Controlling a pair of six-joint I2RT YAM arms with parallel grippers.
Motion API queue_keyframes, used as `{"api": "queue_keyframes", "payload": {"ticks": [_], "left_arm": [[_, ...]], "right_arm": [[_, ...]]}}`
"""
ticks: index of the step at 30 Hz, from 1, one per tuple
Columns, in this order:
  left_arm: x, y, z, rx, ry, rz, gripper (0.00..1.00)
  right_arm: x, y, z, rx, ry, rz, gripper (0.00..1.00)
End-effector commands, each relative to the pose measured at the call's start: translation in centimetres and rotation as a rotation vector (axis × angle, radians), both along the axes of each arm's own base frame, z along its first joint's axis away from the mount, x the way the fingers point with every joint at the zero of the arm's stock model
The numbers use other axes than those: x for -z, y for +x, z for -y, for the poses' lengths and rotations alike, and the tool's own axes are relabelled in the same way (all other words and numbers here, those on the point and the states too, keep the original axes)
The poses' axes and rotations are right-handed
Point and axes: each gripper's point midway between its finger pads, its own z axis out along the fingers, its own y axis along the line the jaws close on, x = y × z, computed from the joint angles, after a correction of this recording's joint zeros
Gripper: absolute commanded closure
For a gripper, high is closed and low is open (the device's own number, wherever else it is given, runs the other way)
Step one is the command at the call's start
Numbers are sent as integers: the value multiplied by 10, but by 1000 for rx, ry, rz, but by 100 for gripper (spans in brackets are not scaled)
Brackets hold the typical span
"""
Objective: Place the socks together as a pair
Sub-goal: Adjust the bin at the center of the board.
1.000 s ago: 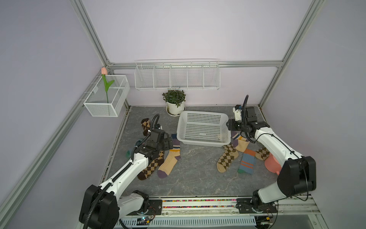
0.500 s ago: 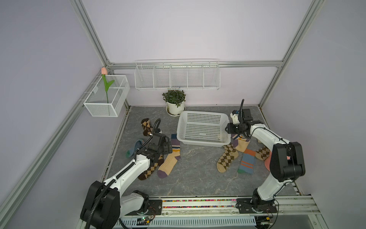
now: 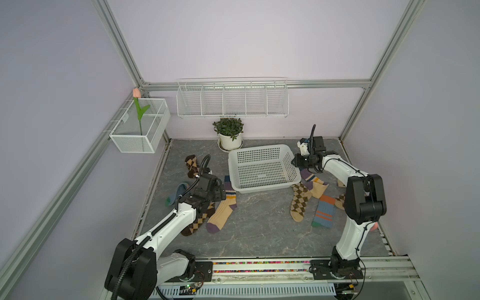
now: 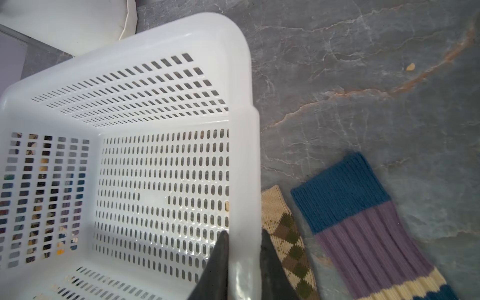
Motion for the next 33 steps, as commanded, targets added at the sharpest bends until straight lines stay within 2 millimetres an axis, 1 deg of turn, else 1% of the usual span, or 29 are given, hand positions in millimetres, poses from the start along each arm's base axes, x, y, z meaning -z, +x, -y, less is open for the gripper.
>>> {"api": "queue_keyframes", "payload": {"ticks": [1, 6, 8, 11, 14, 16, 22, 24, 26, 28, 30, 33], "left_arm": [[-4, 4, 3, -8, -10, 4, 6], [-5, 4, 2, -12, -11, 7, 6], [-4, 4, 1, -12, -10, 7, 6], [-4, 4, 2, -12, -10, 3, 6], [-4, 4, 2, -12, -8, 2, 6], [-4, 3, 2, -9, -7, -1, 6], [-1, 4, 5, 3, -7, -20, 6], [1, 4, 6, 8, -4, -31, 6], [2, 4, 7, 14, 0, -41, 6], [3, 3, 6, 13, 8, -53, 6], [3, 2, 5, 18, 22, -71, 6], [1, -2, 9, 47, 25, -108, 5]], "right_arm": [[-9, 15, 2, 27, 10, 37, 88], [-13, 24, 7, 89, 56, 59, 89], [-14, 28, 12, 121, 74, 66, 90], [-20, 34, 15, 153, 110, 85, 91], [-25, 41, 12, 157, 136, 104, 90], [-24, 46, 7, 136, 159, 108, 88], [-13, 53, -2, 96, 186, 99, 82], [-9, 53, -4, 87, 196, 88, 79], [-6, 52, -5, 82, 200, 80, 69], [-8, 49, -2, 88, 184, 88, 59], [-21, 43, 4, 93, 152, 121, 53], [-57, 28, 16, 109, 90, 194, 47]]}}
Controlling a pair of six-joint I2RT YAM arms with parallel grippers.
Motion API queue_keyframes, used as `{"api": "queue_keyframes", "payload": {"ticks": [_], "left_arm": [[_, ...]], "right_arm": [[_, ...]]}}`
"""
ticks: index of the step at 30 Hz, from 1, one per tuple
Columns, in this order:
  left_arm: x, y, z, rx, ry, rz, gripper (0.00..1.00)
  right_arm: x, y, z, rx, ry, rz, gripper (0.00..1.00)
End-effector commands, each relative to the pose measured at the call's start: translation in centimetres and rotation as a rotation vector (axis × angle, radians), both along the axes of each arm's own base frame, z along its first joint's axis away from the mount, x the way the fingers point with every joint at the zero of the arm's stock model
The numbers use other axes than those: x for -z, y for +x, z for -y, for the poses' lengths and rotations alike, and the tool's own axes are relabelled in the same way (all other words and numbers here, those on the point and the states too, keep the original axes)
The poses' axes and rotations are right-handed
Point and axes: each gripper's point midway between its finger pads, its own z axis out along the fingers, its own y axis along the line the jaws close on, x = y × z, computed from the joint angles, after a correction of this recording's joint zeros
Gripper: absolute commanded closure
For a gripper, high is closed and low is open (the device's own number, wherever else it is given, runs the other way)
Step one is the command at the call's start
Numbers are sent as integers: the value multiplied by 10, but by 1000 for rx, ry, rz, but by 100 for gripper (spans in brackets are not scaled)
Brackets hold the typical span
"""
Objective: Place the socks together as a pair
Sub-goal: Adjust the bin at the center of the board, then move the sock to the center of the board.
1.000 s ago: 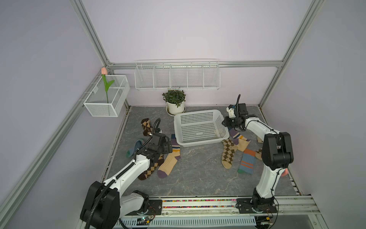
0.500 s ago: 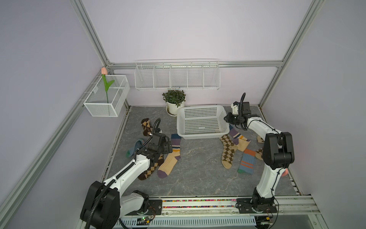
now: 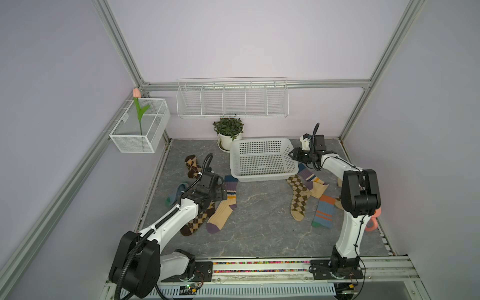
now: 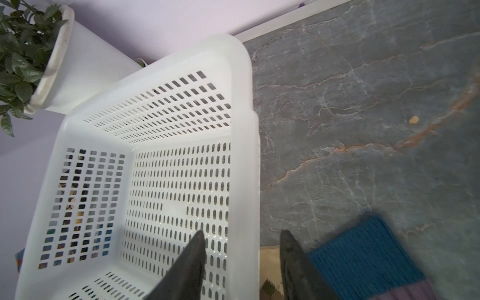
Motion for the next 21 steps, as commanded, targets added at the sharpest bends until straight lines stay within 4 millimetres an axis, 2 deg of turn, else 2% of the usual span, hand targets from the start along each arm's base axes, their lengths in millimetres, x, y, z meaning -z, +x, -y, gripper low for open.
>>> {"api": "queue_keyframes", "payload": {"ticks": [1, 5, 8, 10, 13, 16, 21], "left_arm": [[-6, -5, 6, 37, 1, -48, 6], [-3, -12, 14, 82, -16, -97, 7], [8, -14, 13, 72, -9, -139, 15], [21, -17, 16, 72, -12, -184, 17], [39, -21, 26, 92, -41, -251, 17], [50, -28, 34, 110, -26, -288, 17], [60, -42, 34, 117, -15, -322, 28]], "right_arm": [[-62, -17, 15, 26, -77, 128, 45], [-100, -49, 27, 35, -138, 177, 42], [-118, -77, 27, 19, -156, 198, 41], [-125, -99, 23, -2, -152, 204, 41], [-128, -129, 13, -42, -142, 214, 40], [-125, -159, 4, -77, -139, 215, 40], [-122, -200, -10, -135, -122, 220, 40]]}}
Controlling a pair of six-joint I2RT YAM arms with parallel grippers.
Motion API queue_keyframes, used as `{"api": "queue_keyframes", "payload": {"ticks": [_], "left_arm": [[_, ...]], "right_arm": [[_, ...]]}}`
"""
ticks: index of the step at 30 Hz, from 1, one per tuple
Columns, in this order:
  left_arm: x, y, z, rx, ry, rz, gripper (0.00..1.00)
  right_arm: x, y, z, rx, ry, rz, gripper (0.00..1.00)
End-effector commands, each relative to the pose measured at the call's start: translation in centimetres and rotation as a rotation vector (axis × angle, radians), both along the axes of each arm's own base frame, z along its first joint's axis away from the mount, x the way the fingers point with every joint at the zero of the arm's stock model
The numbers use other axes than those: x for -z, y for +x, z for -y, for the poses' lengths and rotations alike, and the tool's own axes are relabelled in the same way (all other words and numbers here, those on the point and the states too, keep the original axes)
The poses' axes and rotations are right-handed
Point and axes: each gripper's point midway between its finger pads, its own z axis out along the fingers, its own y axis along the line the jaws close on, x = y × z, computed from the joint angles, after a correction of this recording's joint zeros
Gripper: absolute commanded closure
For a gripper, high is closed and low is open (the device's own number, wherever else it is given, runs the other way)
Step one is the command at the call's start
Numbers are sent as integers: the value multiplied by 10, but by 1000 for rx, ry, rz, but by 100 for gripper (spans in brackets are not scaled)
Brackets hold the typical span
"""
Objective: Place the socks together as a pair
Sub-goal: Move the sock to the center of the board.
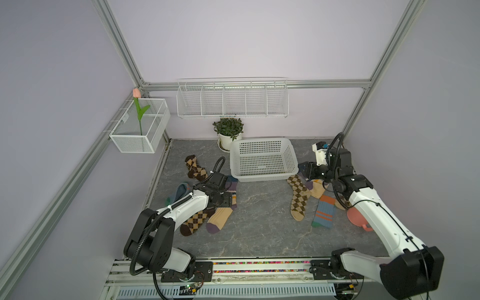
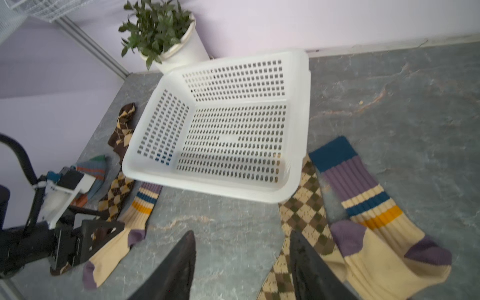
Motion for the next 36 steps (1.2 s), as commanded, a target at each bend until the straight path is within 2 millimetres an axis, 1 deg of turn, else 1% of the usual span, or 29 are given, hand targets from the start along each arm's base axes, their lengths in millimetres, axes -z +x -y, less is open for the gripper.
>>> {"api": "queue_keyframes", "payload": {"ticks": [1, 2, 3, 7, 10, 13, 16, 17, 20, 23, 24, 25, 28, 34, 36], "left_arm": [[5, -13, -3, -17, -3, -35, 30], [6, -14, -3, -15, -7, -36, 32], [6, -14, -1, -17, -16, -35, 35], [10, -14, 13, 9, -65, -58, 37], [14, -11, 18, 13, -54, -67, 44], [15, -9, 25, 36, -71, -67, 44], [20, -10, 34, 58, -81, -81, 46], [22, -10, 38, 70, -81, -86, 49], [24, -11, 52, 110, -74, -94, 63], [23, -15, 69, 155, -92, -101, 80], [21, -16, 74, 169, -96, -99, 84], [20, -19, 81, 189, -103, -95, 88], [17, -34, 102, 253, -126, -99, 95], [15, -75, 136, 411, -124, -112, 98], [11, -84, 145, 456, -132, -103, 98]], "right_arm": [[2, -24, -5, -39, 0, -4, 40], [3, -30, -8, -51, 10, -4, 40], [3, -33, -11, -61, 22, -5, 41], [11, -44, -22, -103, 52, -26, 41], [15, -48, -27, -122, 51, -37, 42], [16, -52, -30, -135, 54, -36, 42], [14, -54, -35, -158, 68, -33, 42], [26, -58, -35, -160, 66, -63, 42], [26, -60, -37, -166, 69, -61, 42], [25, -62, -35, -163, 66, -56, 42], [26, -62, -35, -160, 64, -56, 42], [27, -62, -35, -161, 61, -60, 42], [33, -62, -36, -165, 56, -78, 42], [43, -61, -40, -182, 56, -109, 42], [47, -61, -41, -190, 47, -124, 42]]}}
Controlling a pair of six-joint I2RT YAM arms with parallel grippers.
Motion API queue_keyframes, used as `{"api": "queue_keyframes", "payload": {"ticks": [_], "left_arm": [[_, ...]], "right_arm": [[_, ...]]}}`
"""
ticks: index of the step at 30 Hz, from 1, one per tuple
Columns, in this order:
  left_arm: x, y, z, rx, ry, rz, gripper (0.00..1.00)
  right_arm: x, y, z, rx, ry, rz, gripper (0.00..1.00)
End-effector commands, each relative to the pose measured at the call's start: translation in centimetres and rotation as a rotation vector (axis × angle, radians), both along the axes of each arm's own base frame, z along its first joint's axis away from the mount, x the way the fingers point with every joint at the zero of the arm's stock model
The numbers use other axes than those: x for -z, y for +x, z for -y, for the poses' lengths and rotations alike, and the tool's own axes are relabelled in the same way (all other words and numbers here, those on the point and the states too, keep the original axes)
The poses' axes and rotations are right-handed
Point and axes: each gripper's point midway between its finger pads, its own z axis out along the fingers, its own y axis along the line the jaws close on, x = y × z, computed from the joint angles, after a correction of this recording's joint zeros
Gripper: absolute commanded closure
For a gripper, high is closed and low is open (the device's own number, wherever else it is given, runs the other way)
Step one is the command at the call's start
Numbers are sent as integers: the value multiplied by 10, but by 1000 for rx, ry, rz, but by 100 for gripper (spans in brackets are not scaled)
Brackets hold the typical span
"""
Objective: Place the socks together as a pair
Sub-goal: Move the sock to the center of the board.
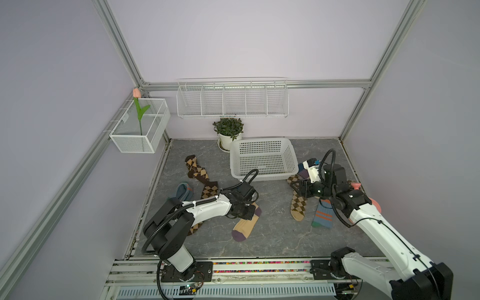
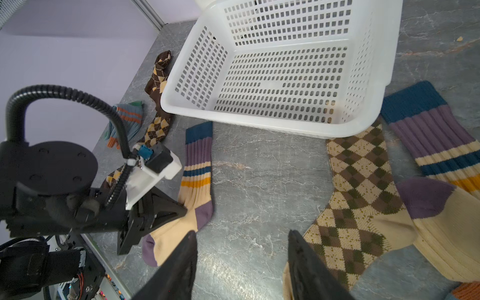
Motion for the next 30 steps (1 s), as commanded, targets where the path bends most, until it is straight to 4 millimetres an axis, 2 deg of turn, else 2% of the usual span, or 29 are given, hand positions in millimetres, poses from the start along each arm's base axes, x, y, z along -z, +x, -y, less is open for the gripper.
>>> {"api": "queue_keyframes", "payload": {"ticks": [1, 6, 9, 13, 15, 16, 17, 19, 22, 25, 30], "left_arm": [[-13, -12, 19, 67, -42, 12, 98], [-27, -19, 29, 139, -54, 36, 95], [-36, -14, 27, 125, -54, 72, 72], [-64, -7, 21, 76, -112, 167, 61], [-81, -2, 11, 33, -127, 232, 57], [-90, 0, 4, 8, -130, 267, 54], [-99, 4, -5, -38, -127, 302, 53], [-114, 10, -25, -127, -121, 366, 54], [-126, 13, -52, -220, -129, 454, 54], [-125, 10, -68, -276, -157, 476, 52], [-109, -4, -77, -286, -170, 417, 44]], "right_arm": [[14, -4, -6, -31, -10, -43, 42], [29, -3, -14, -54, -40, -84, 42], [43, -3, -23, -75, -84, -113, 42], [64, -3, -45, -111, -131, -144, 42], [76, -4, -59, -126, -152, -154, 42], [71, 1, -71, -136, -151, -136, 43], [76, 2, -80, -143, -165, -139, 43], [87, 5, -94, -155, -202, -147, 43], [106, 12, -109, -141, -261, -160, 43], [116, 19, -120, -116, -275, -159, 44], [127, 30, -131, -62, -293, -146, 44]]}}
